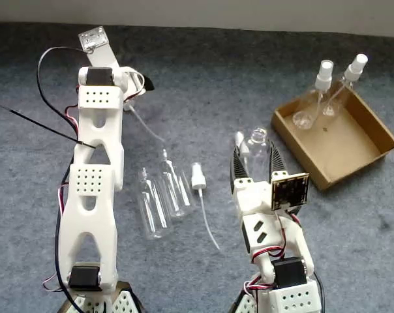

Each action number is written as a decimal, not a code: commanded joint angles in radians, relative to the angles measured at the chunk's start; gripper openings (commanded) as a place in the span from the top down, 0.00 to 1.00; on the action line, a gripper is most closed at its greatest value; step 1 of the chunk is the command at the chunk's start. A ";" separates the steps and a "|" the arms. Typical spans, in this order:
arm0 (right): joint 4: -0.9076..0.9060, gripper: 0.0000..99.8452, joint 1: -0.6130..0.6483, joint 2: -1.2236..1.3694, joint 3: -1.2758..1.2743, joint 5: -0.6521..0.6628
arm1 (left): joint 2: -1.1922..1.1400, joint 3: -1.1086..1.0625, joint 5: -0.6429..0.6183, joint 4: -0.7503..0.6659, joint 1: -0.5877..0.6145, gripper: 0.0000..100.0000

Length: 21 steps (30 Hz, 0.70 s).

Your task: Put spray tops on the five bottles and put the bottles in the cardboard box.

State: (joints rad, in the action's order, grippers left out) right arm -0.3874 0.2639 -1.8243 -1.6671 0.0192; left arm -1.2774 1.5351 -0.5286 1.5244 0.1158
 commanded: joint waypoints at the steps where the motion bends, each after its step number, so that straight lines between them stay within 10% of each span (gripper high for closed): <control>1: -0.002 0.86 0.008 -0.013 -0.113 0.003 | -0.015 0.024 -0.011 -0.055 0.022 0.69; 12: -0.002 0.86 0.008 -0.012 -0.113 0.003 | -0.096 0.027 -0.011 -0.109 0.024 0.71; 21: -0.002 0.86 0.008 -0.012 -0.113 0.003 | -0.099 0.025 -0.011 -0.189 0.031 0.97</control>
State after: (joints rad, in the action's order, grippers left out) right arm -0.3874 0.2639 -1.8243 -1.6671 0.0192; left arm -1.3848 1.5367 -0.5286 1.3587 0.1297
